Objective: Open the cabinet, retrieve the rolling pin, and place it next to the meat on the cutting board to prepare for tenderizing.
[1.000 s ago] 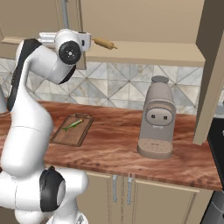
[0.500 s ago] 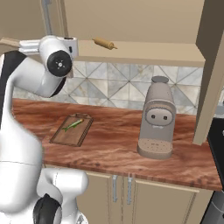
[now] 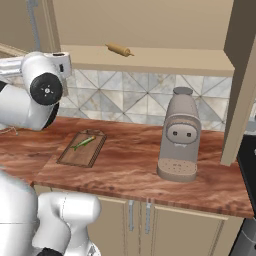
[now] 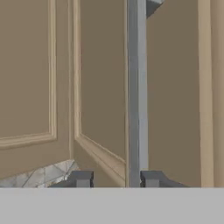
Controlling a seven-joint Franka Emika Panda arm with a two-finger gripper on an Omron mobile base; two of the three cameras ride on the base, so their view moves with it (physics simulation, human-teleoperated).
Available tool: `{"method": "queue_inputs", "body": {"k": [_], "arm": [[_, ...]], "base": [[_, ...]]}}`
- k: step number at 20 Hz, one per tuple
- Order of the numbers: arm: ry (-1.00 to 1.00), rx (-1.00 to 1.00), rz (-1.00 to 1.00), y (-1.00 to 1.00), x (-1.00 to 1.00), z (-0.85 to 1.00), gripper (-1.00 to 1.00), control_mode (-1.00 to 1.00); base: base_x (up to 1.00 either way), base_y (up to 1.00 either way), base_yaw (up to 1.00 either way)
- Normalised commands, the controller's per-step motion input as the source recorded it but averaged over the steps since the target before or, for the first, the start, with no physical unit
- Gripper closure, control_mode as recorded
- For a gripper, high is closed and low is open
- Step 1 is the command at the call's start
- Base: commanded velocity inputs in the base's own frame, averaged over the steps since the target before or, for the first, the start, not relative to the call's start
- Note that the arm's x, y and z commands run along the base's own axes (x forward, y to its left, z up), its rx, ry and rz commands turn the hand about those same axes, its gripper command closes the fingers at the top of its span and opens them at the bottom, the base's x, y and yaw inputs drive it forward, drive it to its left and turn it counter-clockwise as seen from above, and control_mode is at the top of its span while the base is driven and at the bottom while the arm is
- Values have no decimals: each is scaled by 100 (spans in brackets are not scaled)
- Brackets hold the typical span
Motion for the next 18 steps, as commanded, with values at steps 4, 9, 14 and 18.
{"method": "queue_inputs", "body": {"k": [4,9,14,18], "arm": [[-9,5,0,-14,-62,-1,-100,-100],[-11,6,0,-53,-78,0,-100,-100],[-4,2,0,-68,-47,0,-100,-100],[0,0,4,-56,-5,0,-100,-100]], "base": [[0,0,0],[0,0,0],[0,0,0],[0,0,0]]}}
